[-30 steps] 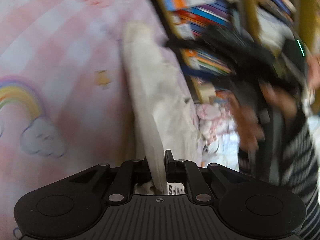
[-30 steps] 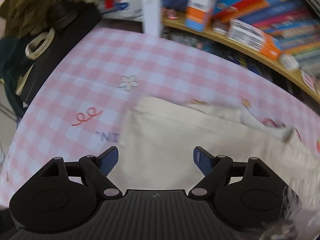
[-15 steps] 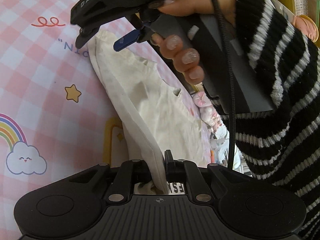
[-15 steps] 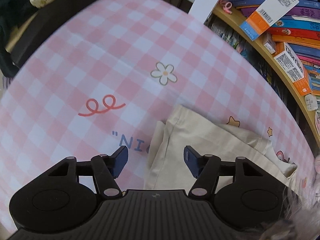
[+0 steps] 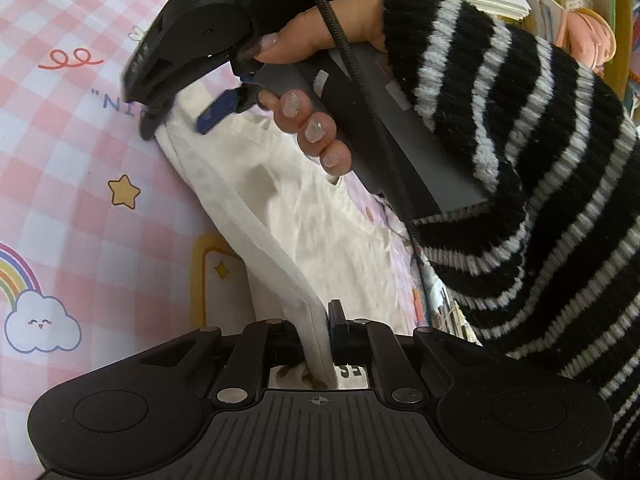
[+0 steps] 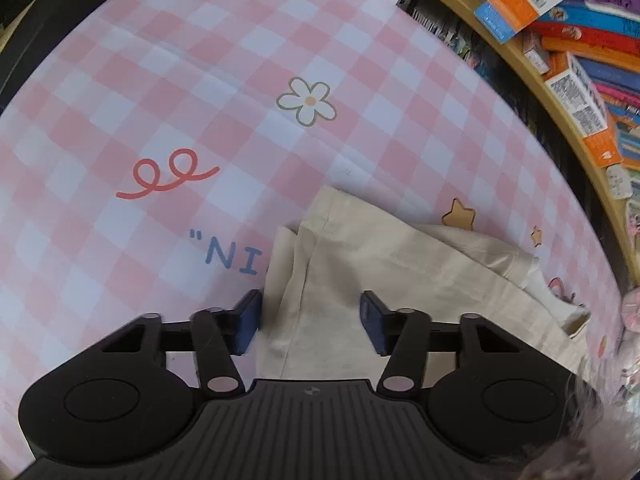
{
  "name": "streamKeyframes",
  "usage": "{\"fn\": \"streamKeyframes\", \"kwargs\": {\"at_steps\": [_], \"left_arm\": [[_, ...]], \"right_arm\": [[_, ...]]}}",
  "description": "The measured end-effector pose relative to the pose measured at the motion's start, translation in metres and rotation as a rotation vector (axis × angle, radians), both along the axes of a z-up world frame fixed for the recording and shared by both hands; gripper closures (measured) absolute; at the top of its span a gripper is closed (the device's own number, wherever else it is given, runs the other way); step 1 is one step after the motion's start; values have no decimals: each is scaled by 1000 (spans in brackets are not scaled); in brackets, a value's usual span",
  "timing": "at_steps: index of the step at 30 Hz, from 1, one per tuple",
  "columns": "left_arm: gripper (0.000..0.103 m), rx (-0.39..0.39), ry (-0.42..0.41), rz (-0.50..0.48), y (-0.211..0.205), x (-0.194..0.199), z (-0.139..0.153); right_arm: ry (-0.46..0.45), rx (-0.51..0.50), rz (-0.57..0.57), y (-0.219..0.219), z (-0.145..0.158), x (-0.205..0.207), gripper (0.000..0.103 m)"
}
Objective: Fold clothes
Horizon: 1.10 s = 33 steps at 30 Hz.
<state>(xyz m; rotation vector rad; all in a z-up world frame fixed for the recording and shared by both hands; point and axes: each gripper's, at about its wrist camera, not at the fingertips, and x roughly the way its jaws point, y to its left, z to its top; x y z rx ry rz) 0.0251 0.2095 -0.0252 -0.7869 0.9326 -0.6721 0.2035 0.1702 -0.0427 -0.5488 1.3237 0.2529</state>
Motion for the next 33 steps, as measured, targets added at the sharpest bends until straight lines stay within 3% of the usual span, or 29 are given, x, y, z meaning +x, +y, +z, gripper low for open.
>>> {"fn": "streamKeyframes", "kwargs": {"at_steps": [1, 3, 10, 15, 25, 33], "left_arm": [[94, 2, -4, -2, 0, -1, 1], [94, 7, -16, -7, 0, -2, 3], [95, 48, -121, -44, -8, -16, 28], [95, 77, -170, -88, -38, 6, 48], [95, 171, -277, -160, -133, 2, 86], [95, 271, -257, -134, -230, -1, 94]], "right_arm": [[1, -6, -1, -2, 0, 0, 88], [-6, -9, 18, -6, 1, -1, 92], [-63, 92, 35, -38, 40, -7, 94], [-126, 167, 35, -78, 77, -9, 94], [-227, 316, -35, -206, 143, -18, 94], [-297, 463, -13, -327, 161, -24, 94]]}}
